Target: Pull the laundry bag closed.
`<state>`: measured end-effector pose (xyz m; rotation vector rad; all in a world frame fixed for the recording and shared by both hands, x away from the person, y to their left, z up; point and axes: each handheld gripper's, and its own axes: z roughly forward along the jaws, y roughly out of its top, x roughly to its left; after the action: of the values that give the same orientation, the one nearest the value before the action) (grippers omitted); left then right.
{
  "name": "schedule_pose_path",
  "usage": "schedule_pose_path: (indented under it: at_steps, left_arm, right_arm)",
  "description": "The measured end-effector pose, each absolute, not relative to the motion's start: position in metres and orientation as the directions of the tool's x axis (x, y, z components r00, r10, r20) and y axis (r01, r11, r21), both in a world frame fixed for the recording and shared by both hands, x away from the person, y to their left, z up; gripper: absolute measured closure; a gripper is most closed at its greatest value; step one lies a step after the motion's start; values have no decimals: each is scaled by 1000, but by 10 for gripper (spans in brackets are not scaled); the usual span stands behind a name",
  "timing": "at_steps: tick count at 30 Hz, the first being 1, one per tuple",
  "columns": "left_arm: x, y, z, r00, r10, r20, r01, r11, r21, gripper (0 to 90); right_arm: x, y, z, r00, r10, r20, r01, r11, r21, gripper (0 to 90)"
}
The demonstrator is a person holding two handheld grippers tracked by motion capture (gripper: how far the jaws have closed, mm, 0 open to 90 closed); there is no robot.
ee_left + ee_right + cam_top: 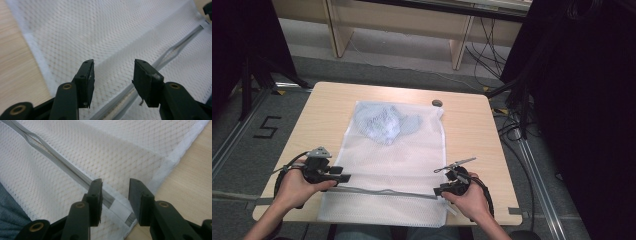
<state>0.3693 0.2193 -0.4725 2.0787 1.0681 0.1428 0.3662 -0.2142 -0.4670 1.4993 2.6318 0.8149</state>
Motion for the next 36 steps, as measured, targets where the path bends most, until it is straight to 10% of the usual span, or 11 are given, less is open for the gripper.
schedule_pose_path:
  at_steps: [13,36]
  left_arm:
    - [363,241,-467,421,896,-141,736,-246,631,888]
    - [364,237,-490,352,917,-189,859,-237,454,900]
  right_arm:
    - [365,-194,-456,-613,749,251,737,429,521,704]
    - [367,-112,-453,-731,622,280,647,503,573,730]
